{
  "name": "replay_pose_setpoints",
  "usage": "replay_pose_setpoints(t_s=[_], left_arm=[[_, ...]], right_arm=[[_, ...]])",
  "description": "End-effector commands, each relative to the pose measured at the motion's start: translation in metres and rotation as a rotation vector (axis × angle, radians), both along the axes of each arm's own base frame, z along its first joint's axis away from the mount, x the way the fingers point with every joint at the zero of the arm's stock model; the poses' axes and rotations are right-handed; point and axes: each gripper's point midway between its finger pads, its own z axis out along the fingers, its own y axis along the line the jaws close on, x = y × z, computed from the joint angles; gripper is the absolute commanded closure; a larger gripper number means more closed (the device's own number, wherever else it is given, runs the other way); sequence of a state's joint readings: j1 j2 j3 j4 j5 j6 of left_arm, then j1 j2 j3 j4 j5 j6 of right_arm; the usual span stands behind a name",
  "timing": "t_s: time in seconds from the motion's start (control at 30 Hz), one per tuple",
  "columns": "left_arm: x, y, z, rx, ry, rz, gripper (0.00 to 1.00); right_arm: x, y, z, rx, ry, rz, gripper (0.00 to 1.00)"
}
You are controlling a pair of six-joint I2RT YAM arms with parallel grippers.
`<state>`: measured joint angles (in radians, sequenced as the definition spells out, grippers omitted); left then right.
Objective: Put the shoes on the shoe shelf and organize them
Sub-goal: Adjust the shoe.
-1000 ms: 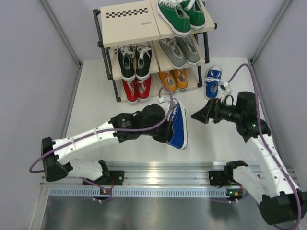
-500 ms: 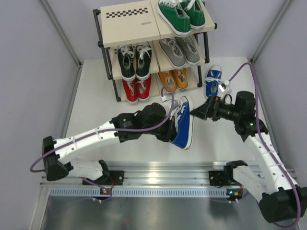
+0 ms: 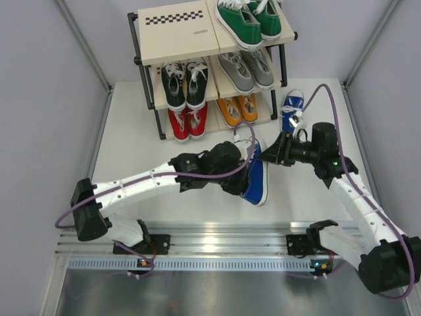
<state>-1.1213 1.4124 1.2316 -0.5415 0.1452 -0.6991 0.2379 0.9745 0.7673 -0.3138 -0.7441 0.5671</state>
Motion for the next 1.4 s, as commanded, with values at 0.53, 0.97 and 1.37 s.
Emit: replay_pose_setpoints(t_s=[0.53,0.97,1.37], left_arm=[[0.011,0.022,0.101,-0.432,-0.254,0.112,0.69],[-0.014,0.026,0.106,-0.548,-0.464,0.020,0.18],[0.005,-0.024,0.138,-0.808,-0.534,0.107,0.08]], right_arm=[[0.008,-0.020,0.052,0.362,-0.125,0.058,1.00],[0.034,-0.053,0.081,0.535,-0.082,-0.086,1.00],[0.027,-0.054,0.119,0.642,-0.104,-0.066,1.00]])
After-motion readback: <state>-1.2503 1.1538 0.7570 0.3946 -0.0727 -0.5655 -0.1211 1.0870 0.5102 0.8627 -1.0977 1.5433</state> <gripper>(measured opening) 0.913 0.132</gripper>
